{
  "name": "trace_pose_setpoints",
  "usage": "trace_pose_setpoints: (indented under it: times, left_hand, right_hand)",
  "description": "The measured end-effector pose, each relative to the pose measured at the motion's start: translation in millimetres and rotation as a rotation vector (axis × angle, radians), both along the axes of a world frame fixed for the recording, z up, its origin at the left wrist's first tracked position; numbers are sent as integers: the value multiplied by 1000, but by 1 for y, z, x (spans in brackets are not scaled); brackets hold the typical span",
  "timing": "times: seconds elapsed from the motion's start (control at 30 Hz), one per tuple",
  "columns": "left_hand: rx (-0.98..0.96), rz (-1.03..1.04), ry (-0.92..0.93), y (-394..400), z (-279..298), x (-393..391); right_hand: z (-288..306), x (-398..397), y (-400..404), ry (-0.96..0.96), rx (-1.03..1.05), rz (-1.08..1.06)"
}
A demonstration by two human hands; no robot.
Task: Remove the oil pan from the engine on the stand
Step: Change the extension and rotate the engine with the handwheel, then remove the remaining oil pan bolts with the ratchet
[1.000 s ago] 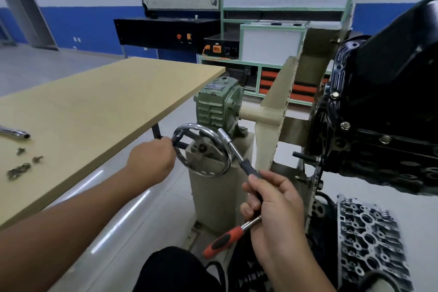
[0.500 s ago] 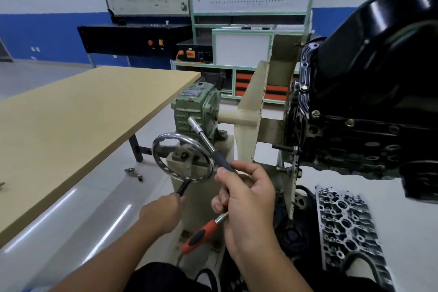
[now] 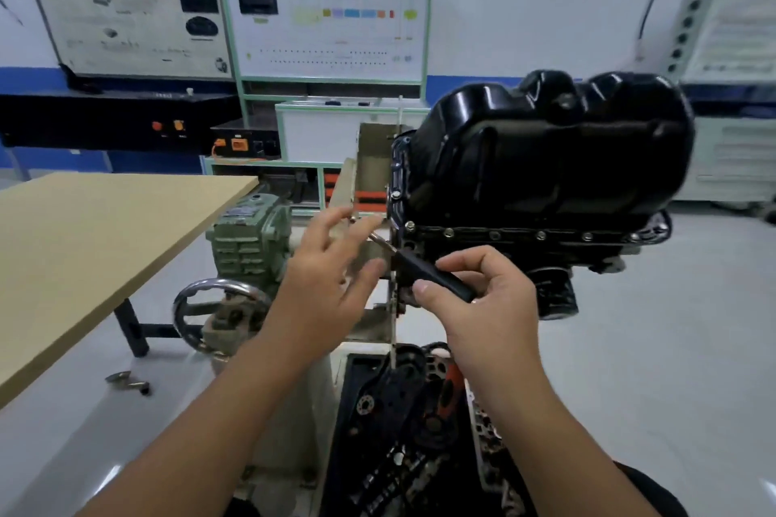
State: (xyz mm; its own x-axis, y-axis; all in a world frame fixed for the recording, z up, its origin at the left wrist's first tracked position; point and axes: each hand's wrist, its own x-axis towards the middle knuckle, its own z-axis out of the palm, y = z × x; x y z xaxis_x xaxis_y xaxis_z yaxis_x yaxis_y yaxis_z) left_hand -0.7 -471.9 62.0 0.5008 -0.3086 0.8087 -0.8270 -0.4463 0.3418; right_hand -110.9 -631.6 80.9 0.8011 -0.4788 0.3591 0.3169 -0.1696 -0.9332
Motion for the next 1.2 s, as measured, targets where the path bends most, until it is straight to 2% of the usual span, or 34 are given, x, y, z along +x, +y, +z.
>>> trace_pose_setpoints:
  times: [0.07,0.13,0.2,0.27,0.33,0.43,0.5,0.6,0.77,0.93,1.2]
  left_hand:
    - [-52,-30,-110,-20,12,-1]
    - [-192,-49,-195,-32,22,3]
    - [-357,-68,-167,-38,30,11]
    - [-513,-56,15,-42,40,20]
    - [-630,-58,276,-43,50,35]
    - [-678,-85,520,-41,56,65]
    - [-729,-185,650,-42,52,81]
    - [-694,-332,732,-47,35,94]
    - [-692,-451,704,-54,15,112]
    - [-559,-333,481,-66,29,115]
    - [-410,-431,546,-54,39,124]
  right_hand:
    - [14,-13,-13,-9,-95,-24]
    - [31,-22,-25,-37,-204,-50]
    - [49,-28,-36,-55,-343,-92]
    - [72,-28,-44,-58,-496,-146]
    - [100,-21,-47,-46,-649,-202]
    - [146,1,-44,29,-861,-214]
    - [172,20,-39,132,-978,-183]
    - [193,48,-28,245,-1110,-174]
    - [202,71,-21,264,-1181,-246]
    - [212,83,-20,284,-1162,-260]
    - [219,95,-20,467,-1146,-189]
